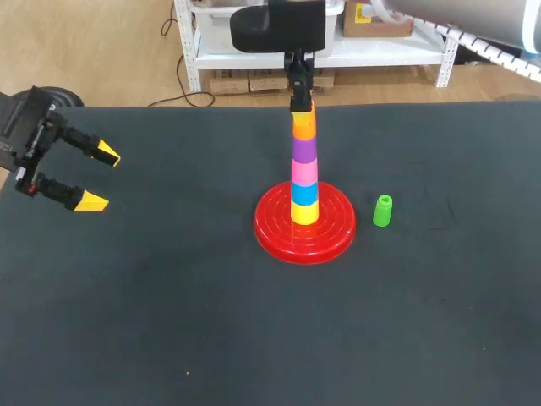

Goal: Pick up and stack the cylinders on the red base in this order: pink,purple,orange,green

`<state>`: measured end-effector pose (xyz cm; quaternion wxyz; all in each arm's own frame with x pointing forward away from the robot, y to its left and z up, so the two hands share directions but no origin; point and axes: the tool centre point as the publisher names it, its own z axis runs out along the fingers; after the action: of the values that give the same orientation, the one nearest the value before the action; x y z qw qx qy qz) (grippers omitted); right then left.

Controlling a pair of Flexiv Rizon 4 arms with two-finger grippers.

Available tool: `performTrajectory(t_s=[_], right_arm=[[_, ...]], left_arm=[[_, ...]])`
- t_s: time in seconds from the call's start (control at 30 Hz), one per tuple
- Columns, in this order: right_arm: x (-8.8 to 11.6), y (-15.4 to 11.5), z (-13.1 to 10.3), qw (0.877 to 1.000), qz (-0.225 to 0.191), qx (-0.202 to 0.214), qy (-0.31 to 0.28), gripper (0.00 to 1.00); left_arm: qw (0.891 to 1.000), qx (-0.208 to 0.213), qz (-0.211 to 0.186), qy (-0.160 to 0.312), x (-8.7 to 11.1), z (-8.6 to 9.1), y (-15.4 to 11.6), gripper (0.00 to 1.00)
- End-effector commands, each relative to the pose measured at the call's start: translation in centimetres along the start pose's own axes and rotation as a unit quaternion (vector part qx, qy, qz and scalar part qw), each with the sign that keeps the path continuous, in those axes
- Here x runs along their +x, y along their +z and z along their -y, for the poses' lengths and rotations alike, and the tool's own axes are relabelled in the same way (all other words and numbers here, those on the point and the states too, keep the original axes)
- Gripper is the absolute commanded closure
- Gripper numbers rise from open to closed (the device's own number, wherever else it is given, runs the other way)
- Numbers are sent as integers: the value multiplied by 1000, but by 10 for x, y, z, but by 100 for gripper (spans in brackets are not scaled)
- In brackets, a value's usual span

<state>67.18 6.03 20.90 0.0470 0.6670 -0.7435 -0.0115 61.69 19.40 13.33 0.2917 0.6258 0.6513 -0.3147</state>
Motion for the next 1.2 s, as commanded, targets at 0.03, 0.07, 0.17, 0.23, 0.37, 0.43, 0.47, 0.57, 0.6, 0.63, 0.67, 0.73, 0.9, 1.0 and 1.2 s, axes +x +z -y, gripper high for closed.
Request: performTrajectory(t_s=[0.03,0.07,0.17,0.23,0.37,0.43,0.47,0.57,0.6,0.63,0.67,0.73,0.9,1.0,1.2], right_arm=[[1,4,-3,1000,7,10,-3,100],[1,2,-4,1000,10,16,-3,100],[2,-3,-8,999,19,29,-4,58],[1,-7,-11,999,22,37,-5,0],[0,-15,-20,998,35,55,-7,0],[0,-20,-24,997,35,62,-7,0],[1,-23,-26,997,39,70,-8,0],[10,-33,-30,995,46,86,6,0],[15,-36,-31,994,49,92,13,0],[21,-40,-32,994,52,98,23,0],[27,-43,-33,992,58,103,32,0],[42,-46,-38,989,68,117,53,0],[72,-34,-45,986,71,112,100,0],[89,-21,-48,984,72,105,123,0],[122,14,-47,981,64,91,157,0]], left_arm=[[1000,-1,2,2,1,1,0,0],[1000,-1,2,2,1,1,0,0],[1000,-1,2,2,1,1,0,0],[1000,-1,2,2,1,1,0,0],[1000,-1,2,2,1,1,0,0],[1000,-1,2,2,1,1,0,0],[1000,-1,2,2,1,1,0,0],[1000,-1,2,2,1,1,0,0],[1000,-1,2,2,1,1,0,0],[1000,-1,2,2,1,1,0,0],[1000,-1,2,2,1,1,0,0],[1000,-1,2,2,1,1,0,0],[1000,-1,2,2,1,1,0,0],[1000,-1,2,2,1,1,0,0],[1000,-1,2,2,1,1,0,0]])
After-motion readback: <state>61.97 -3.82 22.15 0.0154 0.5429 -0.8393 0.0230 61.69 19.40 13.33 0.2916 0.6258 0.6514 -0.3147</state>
